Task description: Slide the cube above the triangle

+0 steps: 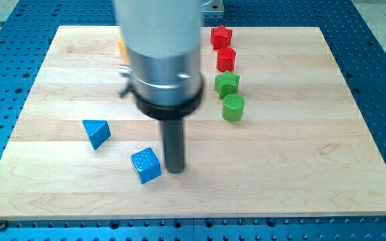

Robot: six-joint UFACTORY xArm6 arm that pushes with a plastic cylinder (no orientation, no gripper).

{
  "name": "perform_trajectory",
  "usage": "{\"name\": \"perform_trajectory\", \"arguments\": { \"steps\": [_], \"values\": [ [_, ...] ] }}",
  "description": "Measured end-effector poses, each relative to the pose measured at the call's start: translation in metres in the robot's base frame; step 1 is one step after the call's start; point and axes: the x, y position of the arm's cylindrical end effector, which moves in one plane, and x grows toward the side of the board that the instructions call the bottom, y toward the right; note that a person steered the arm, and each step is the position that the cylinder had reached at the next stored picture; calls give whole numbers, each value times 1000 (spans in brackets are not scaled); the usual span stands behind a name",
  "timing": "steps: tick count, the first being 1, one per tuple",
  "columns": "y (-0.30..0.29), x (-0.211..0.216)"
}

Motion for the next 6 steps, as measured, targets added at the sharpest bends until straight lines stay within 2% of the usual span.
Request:
{"name": "perform_trajectory", "arguments": {
  "steps": [1,2,3,4,6],
  "values": [
    [1,22],
    [-49,17],
    [-60,10],
    [-97,-20],
    [-104,-86]
  ]
}}
